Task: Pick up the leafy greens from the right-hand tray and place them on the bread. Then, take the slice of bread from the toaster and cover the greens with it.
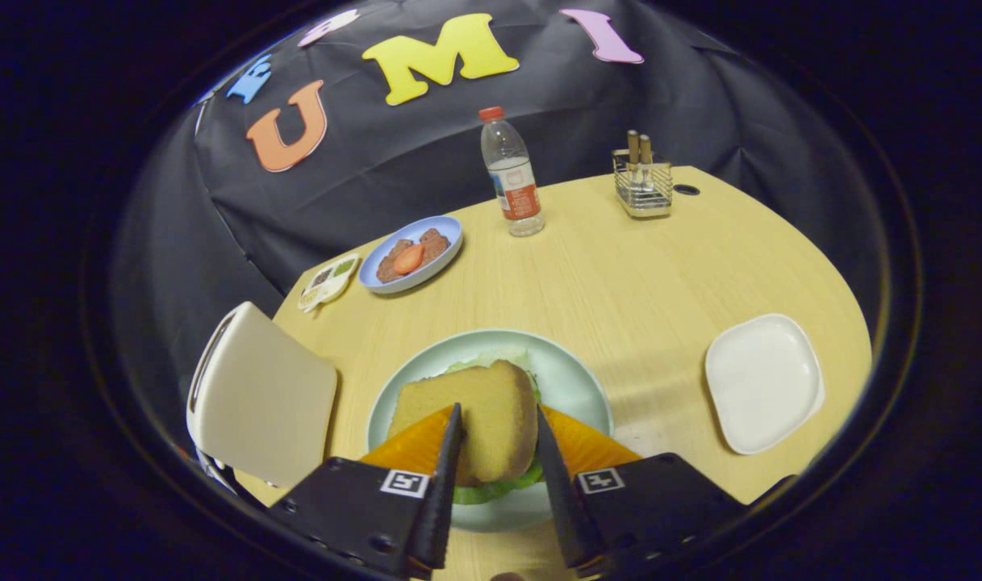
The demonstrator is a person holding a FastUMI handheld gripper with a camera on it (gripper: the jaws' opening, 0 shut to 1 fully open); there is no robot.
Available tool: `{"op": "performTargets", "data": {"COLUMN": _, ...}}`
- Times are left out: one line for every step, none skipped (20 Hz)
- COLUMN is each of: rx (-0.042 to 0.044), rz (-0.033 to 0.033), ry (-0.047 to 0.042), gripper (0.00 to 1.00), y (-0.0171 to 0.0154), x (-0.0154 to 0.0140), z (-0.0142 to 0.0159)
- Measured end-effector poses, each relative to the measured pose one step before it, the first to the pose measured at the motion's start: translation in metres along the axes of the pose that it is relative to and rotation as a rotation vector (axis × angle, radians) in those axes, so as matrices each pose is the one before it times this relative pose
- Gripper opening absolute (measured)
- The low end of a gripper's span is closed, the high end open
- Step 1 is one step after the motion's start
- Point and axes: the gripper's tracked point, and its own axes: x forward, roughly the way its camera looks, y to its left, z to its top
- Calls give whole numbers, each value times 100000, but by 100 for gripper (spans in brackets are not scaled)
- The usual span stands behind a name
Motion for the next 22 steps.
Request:
{"op": "performTargets", "data": {"rx": -625, "rz": -401, "ry": 517, "gripper": 60, "y": -401, "x": -12, "z": -196}}
{"op": "performTargets", "data": {"rx": -483, "rz": -427, "ry": 137, "gripper": 69, "y": -513, "x": -107, "z": -39}}
{"op": "performTargets", "data": {"rx": -256, "rz": 295, "ry": -806, "gripper": 77, "y": -241, "x": -438, "z": 80}}
{"op": "performTargets", "data": {"rx": -740, "rz": 352, "ry": -1724, "gripper": 86, "y": -241, "x": -534, "z": 483}}
{"op": "performTargets", "data": {"rx": -1724, "rz": 166, "ry": -2382, "gripper": 89, "y": -236, "x": -839, "z": 593}}
{"op": "performTargets", "data": {"rx": -2192, "rz": 627, "ry": -3204, "gripper": 95, "y": -256, "x": -937, "z": 971}}
{"op": "performTargets", "data": {"rx": -2514, "rz": 448, "ry": -3683, "gripper": 96, "y": -234, "x": -1124, "z": 1294}}
{"op": "performTargets", "data": {"rx": -2208, "rz": 480, "ry": -4123, "gripper": 96, "y": -389, "x": -1056, "z": 1520}}
{"op": "performTargets", "data": {"rx": -2386, "rz": 1, "ry": -4366, "gripper": 96, "y": -414, "x": -1071, "z": 1533}}
{"op": "performTargets", "data": {"rx": -2072, "rz": -345, "ry": -4542, "gripper": 96, "y": -637, "x": -1002, "z": 1719}}
{"op": "performTargets", "data": {"rx": -1844, "rz": -338, "ry": -4651, "gripper": 96, "y": -540, "x": -1082, "z": 1712}}
{"op": "performTargets", "data": {"rx": -1979, "rz": -591, "ry": -4102, "gripper": 96, "y": -637, "x": -1058, "z": 1641}}
{"op": "performTargets", "data": {"rx": -1785, "rz": -230, "ry": -4209, "gripper": 96, "y": -581, "x": -1154, "z": 1608}}
{"op": "performTargets", "data": {"rx": -1625, "rz": -334, "ry": -3817, "gripper": 96, "y": -496, "x": -970, "z": 1669}}
{"op": "performTargets", "data": {"rx": -1575, "rz": -869, "ry": -3437, "gripper": 96, "y": -572, "x": -970, "z": 1596}}
{"op": "performTargets", "data": {"rx": -1039, "rz": -734, "ry": -3245, "gripper": 97, "y": -534, "x": -1109, "z": 1667}}
{"op": "performTargets", "data": {"rx": -457, "rz": -1283, "ry": -3283, "gripper": 96, "y": -579, "x": -1227, "z": 1713}}
{"op": "performTargets", "data": {"rx": 222, "rz": -1512, "ry": -2972, "gripper": 96, "y": -509, "x": -1166, "z": 1628}}
{"op": "performTargets", "data": {"rx": 103, "rz": -1244, "ry": -2105, "gripper": 96, "y": -274, "x": -1200, "z": 1286}}
{"op": "performTargets", "data": {"rx": 489, "rz": -1625, "ry": -2080, "gripper": 96, "y": -227, "x": -1168, "z": 1208}}
{"op": "performTargets", "data": {"rx": 1352, "rz": -823, "ry": -2136, "gripper": 96, "y": 41, "x": -1228, "z": 1279}}
{"op": "performTargets", "data": {"rx": 506, "rz": -469, "ry": -2845, "gripper": 96, "y": 356, "x": -1019, "z": 1263}}
